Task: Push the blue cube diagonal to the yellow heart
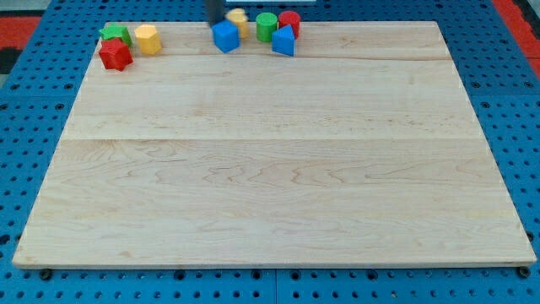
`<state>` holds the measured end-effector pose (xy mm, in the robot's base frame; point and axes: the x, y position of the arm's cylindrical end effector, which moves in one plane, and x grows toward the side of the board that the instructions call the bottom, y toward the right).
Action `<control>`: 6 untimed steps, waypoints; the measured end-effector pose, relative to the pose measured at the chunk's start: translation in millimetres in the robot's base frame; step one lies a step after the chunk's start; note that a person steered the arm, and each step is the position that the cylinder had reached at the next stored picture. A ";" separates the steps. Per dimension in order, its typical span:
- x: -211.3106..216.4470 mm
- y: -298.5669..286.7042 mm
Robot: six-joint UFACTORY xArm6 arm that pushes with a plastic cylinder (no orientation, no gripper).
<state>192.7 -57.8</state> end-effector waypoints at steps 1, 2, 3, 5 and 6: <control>0.0 5.5; -0.2 -25.0; -1.2 -32.5; 38.0 13.0; 72.5 35.0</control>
